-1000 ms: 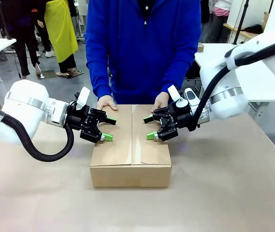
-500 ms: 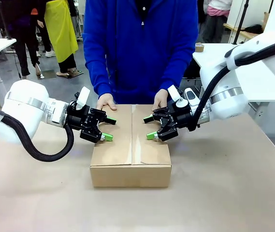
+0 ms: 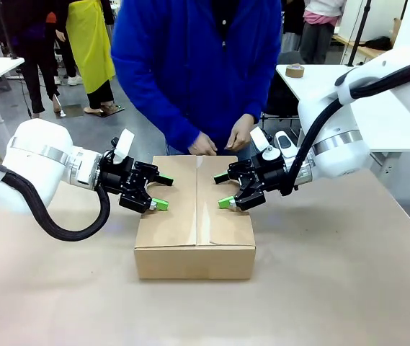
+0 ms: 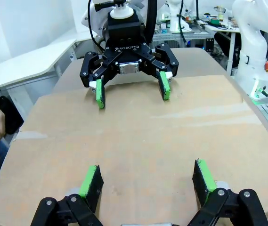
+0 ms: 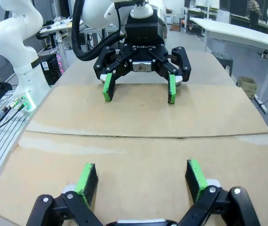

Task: Pack the gift set into the box.
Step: Press and hold the closed box until the human finishes sealing it.

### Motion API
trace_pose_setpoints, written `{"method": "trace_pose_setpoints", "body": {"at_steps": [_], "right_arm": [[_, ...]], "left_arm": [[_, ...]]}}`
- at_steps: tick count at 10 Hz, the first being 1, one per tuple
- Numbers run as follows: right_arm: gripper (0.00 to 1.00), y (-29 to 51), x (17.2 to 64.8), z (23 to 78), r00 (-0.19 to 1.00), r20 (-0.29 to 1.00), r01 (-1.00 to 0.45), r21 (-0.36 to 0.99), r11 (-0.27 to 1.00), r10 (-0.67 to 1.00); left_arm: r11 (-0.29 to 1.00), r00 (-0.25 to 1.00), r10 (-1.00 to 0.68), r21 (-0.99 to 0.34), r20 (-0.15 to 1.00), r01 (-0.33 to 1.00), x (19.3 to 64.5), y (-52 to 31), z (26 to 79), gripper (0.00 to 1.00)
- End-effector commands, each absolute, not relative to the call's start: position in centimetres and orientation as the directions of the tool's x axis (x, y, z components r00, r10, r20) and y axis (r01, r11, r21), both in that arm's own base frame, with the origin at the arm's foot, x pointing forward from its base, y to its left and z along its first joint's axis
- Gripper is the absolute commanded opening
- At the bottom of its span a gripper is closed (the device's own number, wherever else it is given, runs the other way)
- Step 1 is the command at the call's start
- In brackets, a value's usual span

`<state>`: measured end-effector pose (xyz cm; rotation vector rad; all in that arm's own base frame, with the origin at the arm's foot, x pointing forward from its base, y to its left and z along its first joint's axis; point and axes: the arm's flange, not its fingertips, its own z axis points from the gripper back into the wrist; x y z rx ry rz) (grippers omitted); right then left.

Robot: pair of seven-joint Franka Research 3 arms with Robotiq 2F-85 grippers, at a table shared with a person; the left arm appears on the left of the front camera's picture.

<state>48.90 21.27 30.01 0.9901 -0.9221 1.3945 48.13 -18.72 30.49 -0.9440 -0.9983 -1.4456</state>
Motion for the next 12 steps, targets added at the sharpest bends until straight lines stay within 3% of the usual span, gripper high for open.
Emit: {"method": "trace_pose_setpoints", "body": {"at_steps": [1,12], "right_arm": [[1.00,21.45,48.82,29.85,-0.013,0.940,-0.998,0.009,-0.060,0.341],[1.00,21.45,48.82,29.85,-0.013,0.940,-0.998,0.009,-0.060,0.341]], "left_arm": [[-0.062,-0.091,-0.323,0.075,0.942,0.995,47.94,-18.67,30.17,1.00],[-0.062,-0.091,-0.323,0.075,0.942,0.995,47.94,-18.67,30.17,1.00]]}}
